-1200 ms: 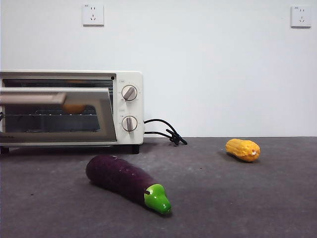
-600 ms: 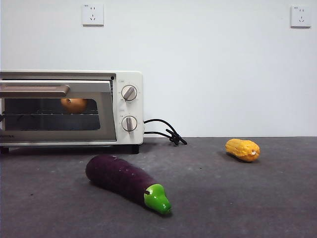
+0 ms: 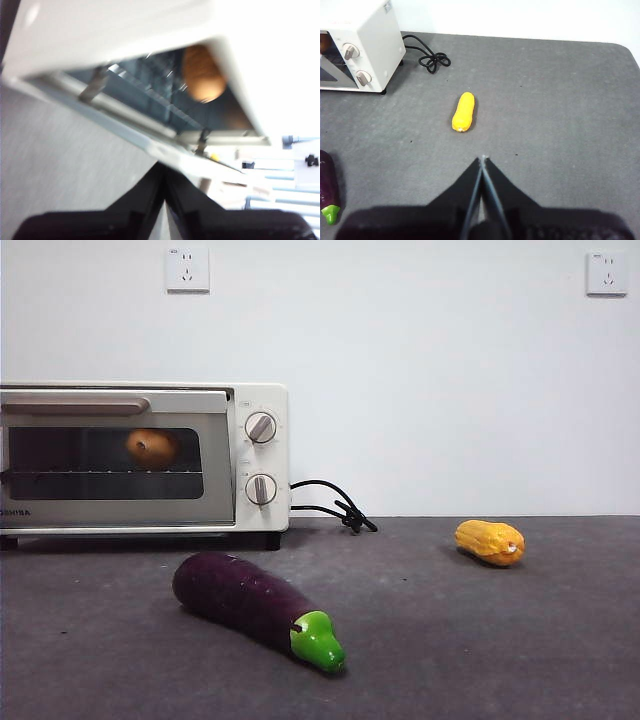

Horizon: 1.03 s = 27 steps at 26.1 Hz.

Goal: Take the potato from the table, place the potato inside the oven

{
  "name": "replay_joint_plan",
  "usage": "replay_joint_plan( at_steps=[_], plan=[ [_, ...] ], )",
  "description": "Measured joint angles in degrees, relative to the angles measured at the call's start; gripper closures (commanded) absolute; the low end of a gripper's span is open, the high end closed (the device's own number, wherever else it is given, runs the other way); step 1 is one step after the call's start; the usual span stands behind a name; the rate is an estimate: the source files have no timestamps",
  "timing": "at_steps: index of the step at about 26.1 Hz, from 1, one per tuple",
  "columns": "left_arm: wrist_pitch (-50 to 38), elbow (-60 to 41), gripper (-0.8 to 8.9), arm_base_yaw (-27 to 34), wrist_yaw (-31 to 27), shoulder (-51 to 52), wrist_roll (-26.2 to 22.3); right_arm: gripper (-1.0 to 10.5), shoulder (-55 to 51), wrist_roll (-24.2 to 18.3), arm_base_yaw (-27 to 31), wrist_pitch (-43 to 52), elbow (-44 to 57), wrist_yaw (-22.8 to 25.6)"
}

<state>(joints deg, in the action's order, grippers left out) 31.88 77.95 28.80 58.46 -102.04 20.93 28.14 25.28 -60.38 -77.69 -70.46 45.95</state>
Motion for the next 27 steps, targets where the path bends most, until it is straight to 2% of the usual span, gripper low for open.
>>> replay_joint_plan(
  at_steps=[4, 11, 22, 27],
  plan=[
    [-3.02, 0.07, 8.22, 0.00, -0.02, 1.33, 2.78, 9.5, 0.00, 0.00, 0.00, 0.00, 0.00, 0.00],
    [-3.80, 0.15, 8.22, 0.00, -0.07, 1.68, 4.24, 9.5, 0.00, 0.00, 0.00, 0.00, 0.00, -0.02],
    [-3.48, 0.15, 8.22, -1.60, -0.24, 3.87, 4.11, 9.5, 0.00, 0.00, 0.00, 0.00, 0.00, 0.04],
    [-0.66, 0.15, 8.22, -4.42, -3.04, 8.37, 0.17, 9.5, 0.00, 0.00, 0.00, 0.00, 0.00, 2.21]
  ],
)
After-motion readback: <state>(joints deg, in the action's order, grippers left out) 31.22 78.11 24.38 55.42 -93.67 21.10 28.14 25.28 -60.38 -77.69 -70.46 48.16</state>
